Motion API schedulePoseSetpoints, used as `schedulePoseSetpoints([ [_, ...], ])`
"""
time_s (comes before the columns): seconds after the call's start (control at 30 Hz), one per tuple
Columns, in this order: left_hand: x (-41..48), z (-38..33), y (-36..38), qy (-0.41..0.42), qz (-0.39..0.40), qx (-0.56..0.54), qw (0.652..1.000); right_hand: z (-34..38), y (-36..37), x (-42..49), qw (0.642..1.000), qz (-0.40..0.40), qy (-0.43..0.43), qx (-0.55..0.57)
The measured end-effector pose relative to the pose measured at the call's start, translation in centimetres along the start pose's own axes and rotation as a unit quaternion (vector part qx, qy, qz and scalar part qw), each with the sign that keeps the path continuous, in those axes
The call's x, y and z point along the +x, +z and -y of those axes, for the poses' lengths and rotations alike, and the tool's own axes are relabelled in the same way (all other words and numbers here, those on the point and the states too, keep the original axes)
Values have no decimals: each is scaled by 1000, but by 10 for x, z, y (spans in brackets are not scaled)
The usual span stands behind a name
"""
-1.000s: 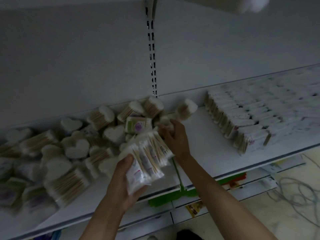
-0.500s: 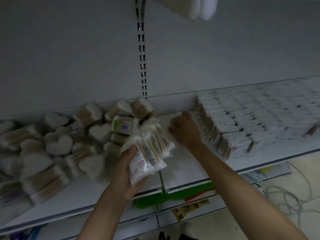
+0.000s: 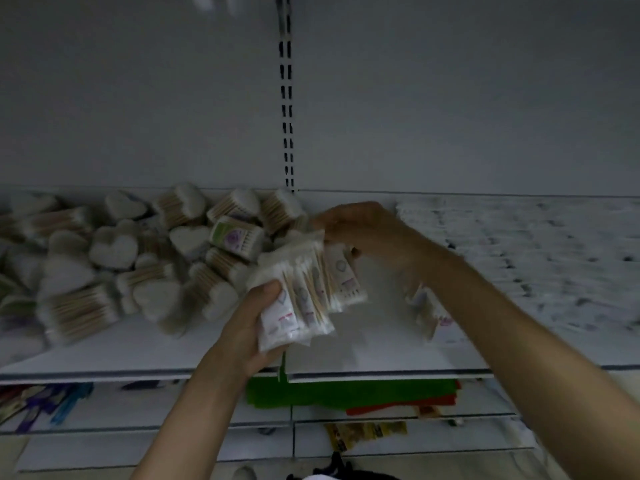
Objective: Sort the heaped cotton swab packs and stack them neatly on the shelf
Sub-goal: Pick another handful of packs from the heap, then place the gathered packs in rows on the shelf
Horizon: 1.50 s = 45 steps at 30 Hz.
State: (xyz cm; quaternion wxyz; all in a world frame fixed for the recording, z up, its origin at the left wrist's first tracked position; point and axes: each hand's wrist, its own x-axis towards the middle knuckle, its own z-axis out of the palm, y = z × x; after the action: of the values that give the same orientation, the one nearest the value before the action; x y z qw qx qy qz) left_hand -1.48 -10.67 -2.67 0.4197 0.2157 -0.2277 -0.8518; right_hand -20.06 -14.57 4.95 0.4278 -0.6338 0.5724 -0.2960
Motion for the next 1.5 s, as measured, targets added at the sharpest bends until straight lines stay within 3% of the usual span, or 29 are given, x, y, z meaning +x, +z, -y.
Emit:
schedulePoseSetpoints([
  [0.1,12,6,20,-21,101,-81,991,4,-38,-2,988,115,4,-107],
  [0.17,24,18,20,-3,61,-78,995,-1,-63,4,981,126,12,-146],
  [0.2,27,26,17,21,-11,-60,998,-2,-76,9,983,100,10,-154],
  [0.27,27,45,12,49,-67,-58,995,-5,-99,22,987,23,-12,-161],
  [0.4,23,74,-12,14,-96,-84,992,-23,-112,54,952,-81,-63,-290],
  [0.63,24,84,-26,38,-84,-103,990,-71,-90,81,895,-100,-77,-428],
  [0.7,25,85,-33,28,-73,-111,991,-79,-87,86,850,-98,-91,-509],
  [0.77,24,85,-31,19,-42,-138,989,-81,-83,89,776,-76,-90,-620],
  [0.83,21,92,-52,4,-47,-188,981,-77,-81,91,723,-59,-70,-684],
  [0.93,17,96,-61,-25,5,-213,977,-68,-79,85,699,-65,-65,-709],
  [1.0,18,92,-55,-28,-41,-191,980,-66,-74,80,719,-96,-103,-681],
  [1.03,21,92,-53,-38,-74,-190,978,-65,-67,74,759,-104,-120,-631],
  [1.1,27,90,-51,-19,-102,-178,978,-58,-44,56,891,-44,-126,-435],
  [1.13,28,87,-48,-11,-68,-171,983,-52,-32,48,938,15,-106,-329],
  [1.17,28,86,-43,8,-33,-151,988,-47,-20,41,961,76,-72,-257],
  [1.23,27,82,-31,23,-10,-131,991,-40,-5,33,958,169,-35,-228],
  [1.33,24,78,-23,15,-13,-121,992,-39,-7,38,955,208,-18,-212],
  [1.43,26,73,-24,-19,-27,-142,989,-33,-31,45,970,166,19,-179],
  [1.5,29,71,-27,-29,-38,-144,988,-29,-57,50,984,82,-8,-160],
])
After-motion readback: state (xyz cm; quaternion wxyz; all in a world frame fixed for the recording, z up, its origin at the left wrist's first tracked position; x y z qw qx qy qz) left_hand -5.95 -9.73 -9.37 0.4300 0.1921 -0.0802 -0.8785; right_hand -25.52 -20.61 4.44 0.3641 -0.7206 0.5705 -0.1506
